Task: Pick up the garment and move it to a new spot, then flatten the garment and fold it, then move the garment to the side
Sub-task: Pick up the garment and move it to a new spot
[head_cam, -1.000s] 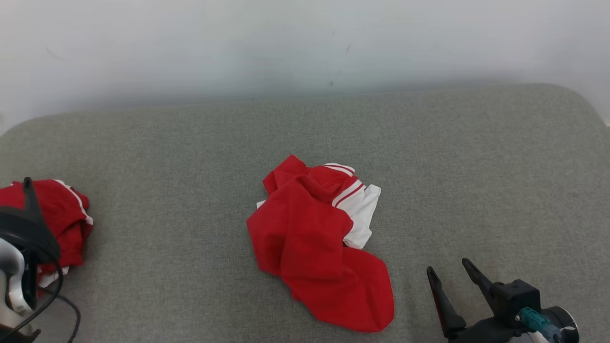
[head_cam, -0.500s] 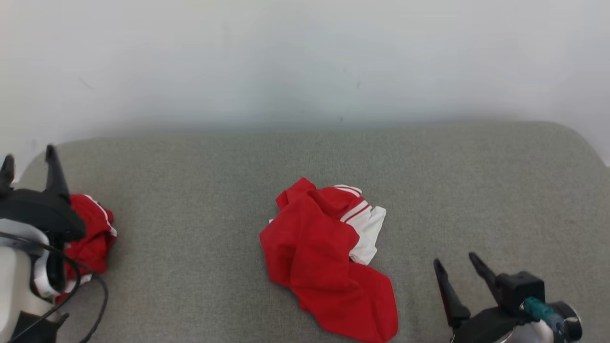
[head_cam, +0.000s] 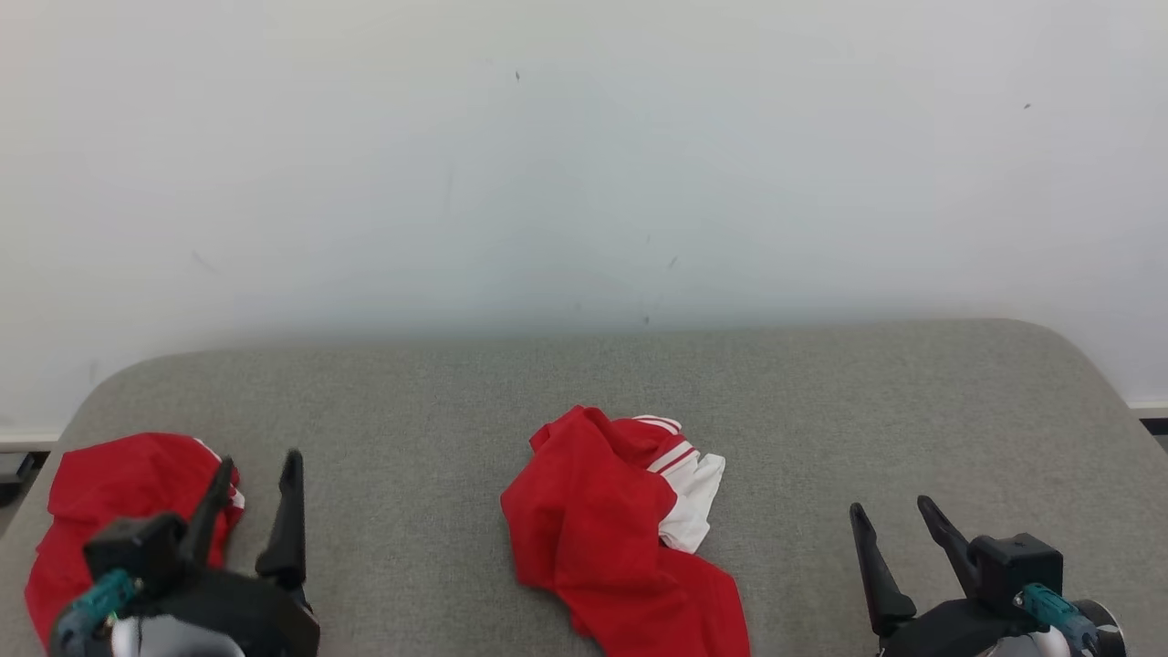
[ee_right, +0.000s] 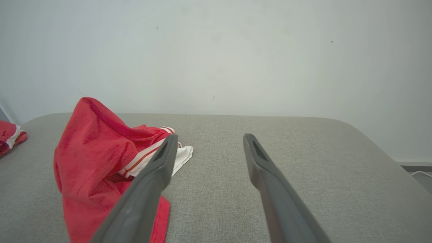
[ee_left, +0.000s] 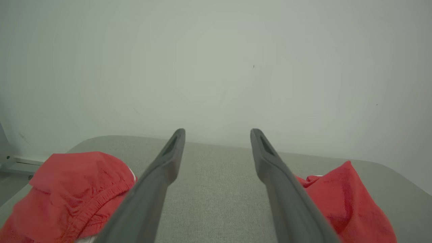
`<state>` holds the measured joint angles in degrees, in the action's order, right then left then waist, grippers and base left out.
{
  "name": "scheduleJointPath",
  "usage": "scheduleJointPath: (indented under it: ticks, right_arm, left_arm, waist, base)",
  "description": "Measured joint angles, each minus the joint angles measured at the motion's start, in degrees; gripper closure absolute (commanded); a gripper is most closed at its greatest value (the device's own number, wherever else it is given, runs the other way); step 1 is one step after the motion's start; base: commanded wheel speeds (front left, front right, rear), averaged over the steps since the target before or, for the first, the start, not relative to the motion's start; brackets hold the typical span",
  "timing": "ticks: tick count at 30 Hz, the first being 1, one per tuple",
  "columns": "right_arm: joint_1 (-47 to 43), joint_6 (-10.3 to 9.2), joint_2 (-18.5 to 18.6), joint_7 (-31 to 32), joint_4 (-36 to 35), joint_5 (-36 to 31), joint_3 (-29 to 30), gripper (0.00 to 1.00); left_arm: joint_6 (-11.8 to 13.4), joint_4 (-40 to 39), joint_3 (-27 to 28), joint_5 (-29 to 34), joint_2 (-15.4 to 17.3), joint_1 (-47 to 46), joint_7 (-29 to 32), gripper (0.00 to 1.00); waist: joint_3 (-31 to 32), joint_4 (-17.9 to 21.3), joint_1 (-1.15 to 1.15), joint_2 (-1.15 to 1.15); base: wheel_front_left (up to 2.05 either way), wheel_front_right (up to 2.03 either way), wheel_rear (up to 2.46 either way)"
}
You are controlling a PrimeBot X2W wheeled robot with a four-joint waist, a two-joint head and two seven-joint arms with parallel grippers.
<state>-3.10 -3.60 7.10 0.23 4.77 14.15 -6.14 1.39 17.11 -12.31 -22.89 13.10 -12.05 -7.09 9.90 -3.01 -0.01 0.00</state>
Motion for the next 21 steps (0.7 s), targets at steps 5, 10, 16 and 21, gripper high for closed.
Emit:
scheduleJointPath:
  ticks: [5,10,16,21]
  right_arm:
    - [-1.77,-0.44,0.15,-0.34,0.12,0.24,1.0,0.0]
    - [-3.1,-0.52,0.43,-0.8,-0.14,1.05,2.13,0.0]
    - [-3.66,-0.77,0.24,-1.32,0.05,1.92,2.64,0.0]
    - [-4.91,-0.94,0.15,-1.83,0.45,1.98,3.04,0.0]
  left_arm:
    - [-0.47,-1.97,-1.65,-0.31,-0.4,7.39,0.09,0.0]
    - [-1.42,-4.45,-3.55,-0.27,-0.35,12.38,0.74,0.0]
    - [0.13,-7.01,-2.78,-0.38,-0.6,15.83,0.42,0.0]
    - [1.54,-7.45,-2.11,-0.87,-1.44,19.58,0.43,0.0]
  waist:
    - [1.19,1.53,0.0,0.0]
    - [1.46,2.99,0.0,0.0]
    - [1.14,4.35,0.0,0.0]
    - [0.7,4.69,0.0,0.0]
  base:
    - [0.0,0.0,0.0]
    - [0.0,0.0,0.0]
    - [0.0,0.0,0.0]
    - [0.0,0.0,0.0]
